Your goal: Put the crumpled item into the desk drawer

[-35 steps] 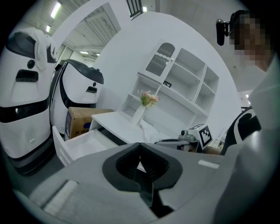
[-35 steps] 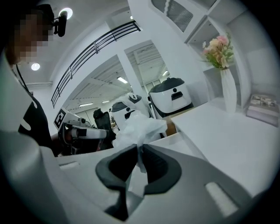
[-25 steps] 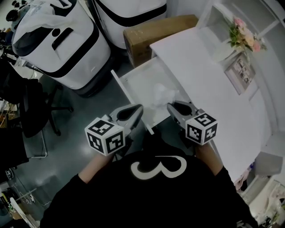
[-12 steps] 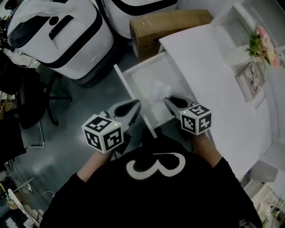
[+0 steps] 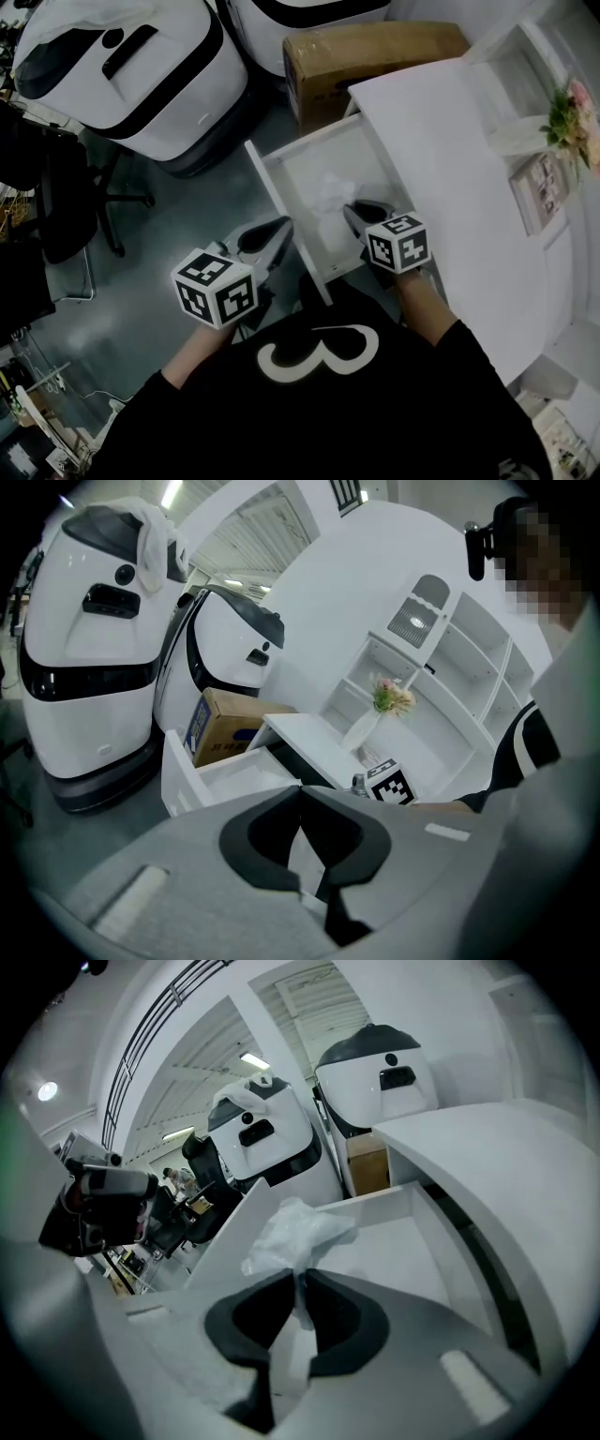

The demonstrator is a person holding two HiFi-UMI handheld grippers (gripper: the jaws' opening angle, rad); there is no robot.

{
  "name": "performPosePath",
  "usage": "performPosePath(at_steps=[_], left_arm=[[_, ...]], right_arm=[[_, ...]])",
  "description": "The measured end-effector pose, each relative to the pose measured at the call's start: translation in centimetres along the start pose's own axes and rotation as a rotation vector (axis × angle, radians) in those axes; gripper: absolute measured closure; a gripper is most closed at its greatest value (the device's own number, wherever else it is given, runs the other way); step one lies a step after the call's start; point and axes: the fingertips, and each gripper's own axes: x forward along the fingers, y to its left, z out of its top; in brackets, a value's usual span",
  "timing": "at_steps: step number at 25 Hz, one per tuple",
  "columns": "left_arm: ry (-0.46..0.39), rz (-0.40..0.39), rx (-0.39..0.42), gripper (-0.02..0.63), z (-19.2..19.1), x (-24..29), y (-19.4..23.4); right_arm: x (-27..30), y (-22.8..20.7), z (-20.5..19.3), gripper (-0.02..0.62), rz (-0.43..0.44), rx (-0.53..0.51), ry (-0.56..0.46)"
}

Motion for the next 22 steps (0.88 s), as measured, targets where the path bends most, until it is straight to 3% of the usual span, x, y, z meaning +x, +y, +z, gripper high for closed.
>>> performPosePath(at_steps=[22], left_arm=[[0.038,0.035,-0.064,0.598,-0.4,3.0,3.5]], right_arm=[[8.2,-7.4,-4.7,0.548,-0.065,0.074,0.219]])
